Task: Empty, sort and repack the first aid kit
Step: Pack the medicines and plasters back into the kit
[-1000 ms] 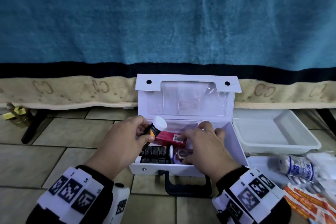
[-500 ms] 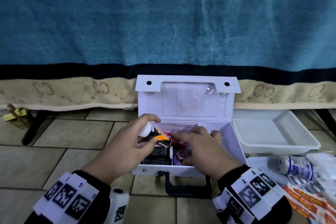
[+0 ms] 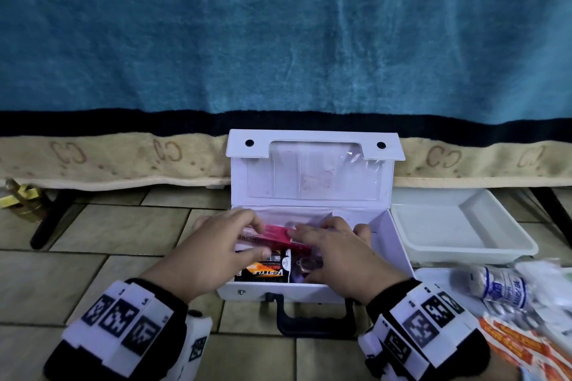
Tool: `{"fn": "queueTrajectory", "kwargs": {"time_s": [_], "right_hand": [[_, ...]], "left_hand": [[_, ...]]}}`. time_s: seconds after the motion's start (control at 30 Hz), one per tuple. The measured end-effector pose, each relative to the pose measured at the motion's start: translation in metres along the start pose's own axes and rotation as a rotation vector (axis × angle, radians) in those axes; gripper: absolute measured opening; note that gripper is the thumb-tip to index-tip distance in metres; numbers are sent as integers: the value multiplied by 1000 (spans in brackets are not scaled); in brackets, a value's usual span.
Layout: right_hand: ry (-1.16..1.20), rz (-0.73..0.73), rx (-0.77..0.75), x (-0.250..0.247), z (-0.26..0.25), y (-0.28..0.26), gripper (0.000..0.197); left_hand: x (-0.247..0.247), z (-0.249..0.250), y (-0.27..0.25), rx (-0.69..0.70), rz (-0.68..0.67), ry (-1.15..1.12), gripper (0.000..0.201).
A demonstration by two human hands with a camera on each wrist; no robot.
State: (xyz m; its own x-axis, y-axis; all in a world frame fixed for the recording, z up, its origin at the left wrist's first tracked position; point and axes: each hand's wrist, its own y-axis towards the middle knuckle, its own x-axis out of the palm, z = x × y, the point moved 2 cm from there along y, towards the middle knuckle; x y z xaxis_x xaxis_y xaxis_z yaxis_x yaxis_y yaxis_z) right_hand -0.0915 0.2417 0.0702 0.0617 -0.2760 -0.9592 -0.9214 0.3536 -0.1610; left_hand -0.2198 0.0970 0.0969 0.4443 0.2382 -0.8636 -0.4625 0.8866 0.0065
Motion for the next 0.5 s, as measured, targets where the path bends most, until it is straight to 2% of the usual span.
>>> {"fn": "queueTrajectory", "kwargs": {"time_s": [0.07,0.13,0.2,0.5], "right_hand": [[-1,-2,0,0,0,1,71],[-3,-4,-1,0,0,0,70],[-6,-1,3,-1,0,0,70],[-7,9,14,-4,-1,-1,69]], "left_hand": [[3,4,7,17,-3,104,31],[9,3,12,19,-61,226,42],[13,-1,14,-5,-104,293,45],[15,-7,16,-24,-67,299,23]]}}
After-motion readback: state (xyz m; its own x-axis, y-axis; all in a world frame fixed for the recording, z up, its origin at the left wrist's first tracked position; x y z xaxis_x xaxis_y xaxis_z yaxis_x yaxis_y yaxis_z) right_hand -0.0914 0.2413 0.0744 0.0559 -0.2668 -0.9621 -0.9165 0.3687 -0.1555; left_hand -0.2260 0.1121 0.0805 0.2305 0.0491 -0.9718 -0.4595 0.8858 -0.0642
